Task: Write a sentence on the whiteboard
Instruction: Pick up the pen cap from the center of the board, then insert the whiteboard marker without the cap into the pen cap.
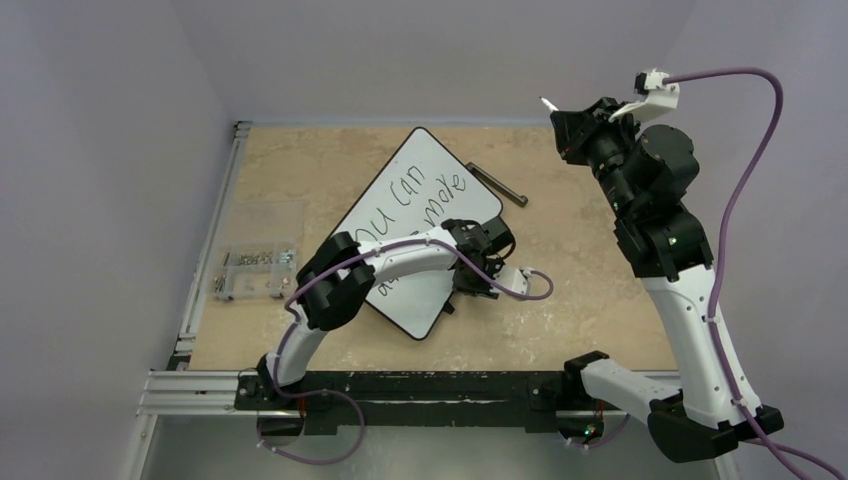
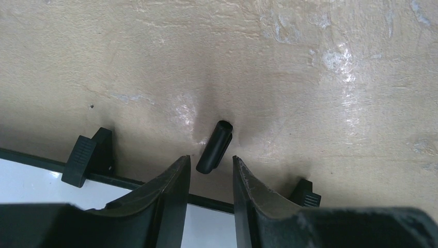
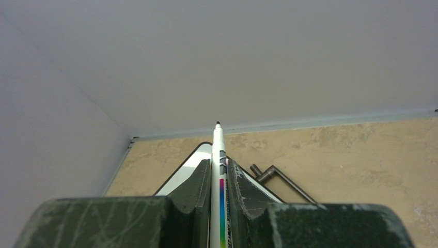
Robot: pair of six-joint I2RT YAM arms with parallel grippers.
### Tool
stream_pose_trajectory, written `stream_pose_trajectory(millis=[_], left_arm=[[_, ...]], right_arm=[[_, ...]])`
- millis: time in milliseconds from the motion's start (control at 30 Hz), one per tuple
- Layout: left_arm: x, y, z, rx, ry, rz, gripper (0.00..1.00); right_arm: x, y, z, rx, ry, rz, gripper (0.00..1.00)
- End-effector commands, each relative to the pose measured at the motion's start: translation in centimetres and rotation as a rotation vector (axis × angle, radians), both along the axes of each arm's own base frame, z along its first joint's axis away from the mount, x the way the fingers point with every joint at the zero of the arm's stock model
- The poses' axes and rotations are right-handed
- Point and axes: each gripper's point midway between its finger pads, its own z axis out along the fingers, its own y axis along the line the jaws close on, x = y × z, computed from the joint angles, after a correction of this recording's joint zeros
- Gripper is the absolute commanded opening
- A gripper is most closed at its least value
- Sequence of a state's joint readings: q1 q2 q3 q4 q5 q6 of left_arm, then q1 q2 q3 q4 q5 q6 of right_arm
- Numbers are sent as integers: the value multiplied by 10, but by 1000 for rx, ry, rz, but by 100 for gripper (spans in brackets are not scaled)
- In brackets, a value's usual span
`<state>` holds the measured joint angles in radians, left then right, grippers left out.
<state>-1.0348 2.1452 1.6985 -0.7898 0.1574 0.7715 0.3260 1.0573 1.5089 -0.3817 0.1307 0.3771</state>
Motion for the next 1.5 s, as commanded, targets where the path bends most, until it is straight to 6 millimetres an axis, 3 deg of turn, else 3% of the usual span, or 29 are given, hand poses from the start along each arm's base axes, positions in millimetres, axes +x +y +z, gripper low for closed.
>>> stream_pose_trajectory(millis=[0, 233, 467, 567, 767, 967, 1200, 1467], left_arm=[[5, -10, 1, -10, -25, -31, 33], [6, -11, -10, 2, -16, -29, 30], [2, -19, -5, -30, 11, -23, 3], [-1, -24, 7, -72, 28, -10, 0], [1, -30, 57, -184, 1, 42, 0], [8, -15, 122, -277, -81, 98, 0], [16, 29, 188, -396, -150, 222, 0], [34, 97, 224, -547, -229, 412, 0]], right_arm=[[-4, 2, 10, 18, -35, 18, 0], [-1, 4, 7, 16, -28, 22, 0], [2, 5, 4, 17, -21, 24, 0], [3, 6, 4, 18, -21, 25, 0], [4, 6, 6, 26, -26, 26, 0], [4, 8, 12, 29, -36, 36, 0], [5, 24, 10, 24, -37, 120, 0], [8, 64, -19, 29, 26, 327, 0]])
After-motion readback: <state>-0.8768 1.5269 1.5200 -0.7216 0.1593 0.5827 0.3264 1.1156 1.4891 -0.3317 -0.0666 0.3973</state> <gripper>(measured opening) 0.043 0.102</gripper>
